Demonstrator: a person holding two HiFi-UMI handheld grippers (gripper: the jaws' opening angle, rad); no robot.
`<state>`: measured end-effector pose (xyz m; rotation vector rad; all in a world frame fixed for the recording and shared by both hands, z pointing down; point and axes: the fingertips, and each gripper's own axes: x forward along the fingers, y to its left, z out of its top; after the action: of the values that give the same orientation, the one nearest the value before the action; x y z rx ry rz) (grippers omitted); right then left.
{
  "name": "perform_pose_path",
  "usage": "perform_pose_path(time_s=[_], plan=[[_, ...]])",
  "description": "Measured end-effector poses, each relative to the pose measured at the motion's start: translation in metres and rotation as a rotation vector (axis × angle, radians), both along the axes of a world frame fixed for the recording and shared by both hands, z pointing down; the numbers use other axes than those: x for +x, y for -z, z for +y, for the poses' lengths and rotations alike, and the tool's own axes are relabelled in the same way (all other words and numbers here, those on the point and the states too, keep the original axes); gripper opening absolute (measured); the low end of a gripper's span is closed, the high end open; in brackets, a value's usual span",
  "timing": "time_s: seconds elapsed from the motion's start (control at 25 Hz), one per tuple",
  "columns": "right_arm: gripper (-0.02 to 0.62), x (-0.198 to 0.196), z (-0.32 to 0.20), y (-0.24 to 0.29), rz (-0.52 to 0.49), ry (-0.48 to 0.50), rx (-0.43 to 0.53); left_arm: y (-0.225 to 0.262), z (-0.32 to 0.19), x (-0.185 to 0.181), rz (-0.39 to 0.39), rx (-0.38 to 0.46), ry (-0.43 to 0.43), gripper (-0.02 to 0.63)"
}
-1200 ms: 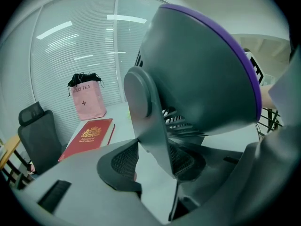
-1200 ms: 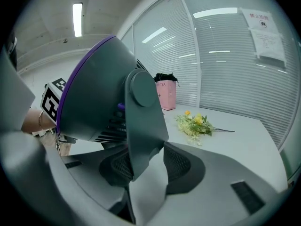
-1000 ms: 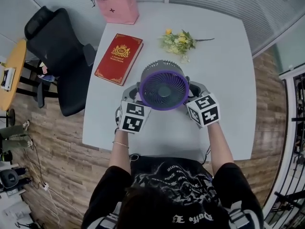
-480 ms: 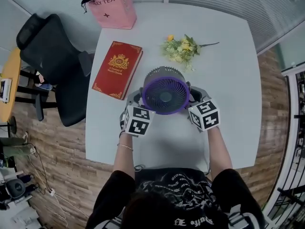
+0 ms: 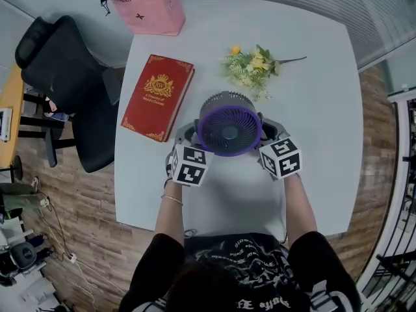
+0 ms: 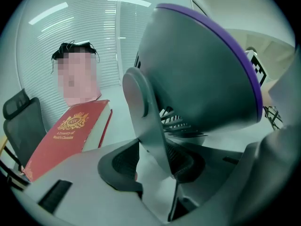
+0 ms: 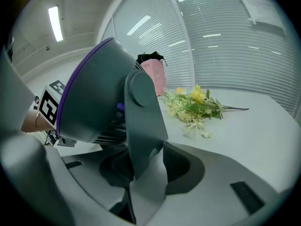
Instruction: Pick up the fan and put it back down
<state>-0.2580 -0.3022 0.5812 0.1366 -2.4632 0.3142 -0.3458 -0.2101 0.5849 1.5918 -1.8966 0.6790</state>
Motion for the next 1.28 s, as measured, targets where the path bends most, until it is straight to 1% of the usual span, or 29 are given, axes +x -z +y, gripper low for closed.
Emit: perform_pose_path(time_s=[0.16,0.32,0.4,0.56,0.72,0.84,1.04,1.28], plan=[[0.147,-0.010,-0.006,-0.008,-0.008,0.001,-0.005,-0.008,-0.005,-0.009,-0.009,0.004,0.010,0.173],[0.147,-0.015,-0.008,-0.020,0.024,0.016,-0.007,-0.017,-0.007,-0.014,-0.019,-0.022,0.013,0.173],[0.147,-0.017,-0.010,-0.024,0.031,0.020,-0.015,-0.019,-0.009,-0.016,-0.009,-0.017,0.017,0.175],[0.147,-0.022,-0.014,-0.025,0.011,0.013,-0.040,-0.018,-0.013,-0.021,-0.007,0.000,0.018,0.174],[0.147,-0.026,-0.017,-0.026,0.009,0.023,-0.032,-0.019,-0.016,-0.024,-0.004,0.015,0.027,0.175],[0.150,-0.026,-0.018,-0.026,0.012,0.035,-0.009,-0.020,-0.015,-0.024,0.002,0.021,0.038,0.175],[0.156,-0.024,-0.016,-0.029,0.012,0.059,0.011,-0.022,-0.015,-0.020,-0.006,0.015,0.022,0.179],[0.164,-0.025,-0.014,-0.028,0.008,0.091,0.024,-0.021,-0.015,-0.020,-0.006,0.074,0.009,0.190]])
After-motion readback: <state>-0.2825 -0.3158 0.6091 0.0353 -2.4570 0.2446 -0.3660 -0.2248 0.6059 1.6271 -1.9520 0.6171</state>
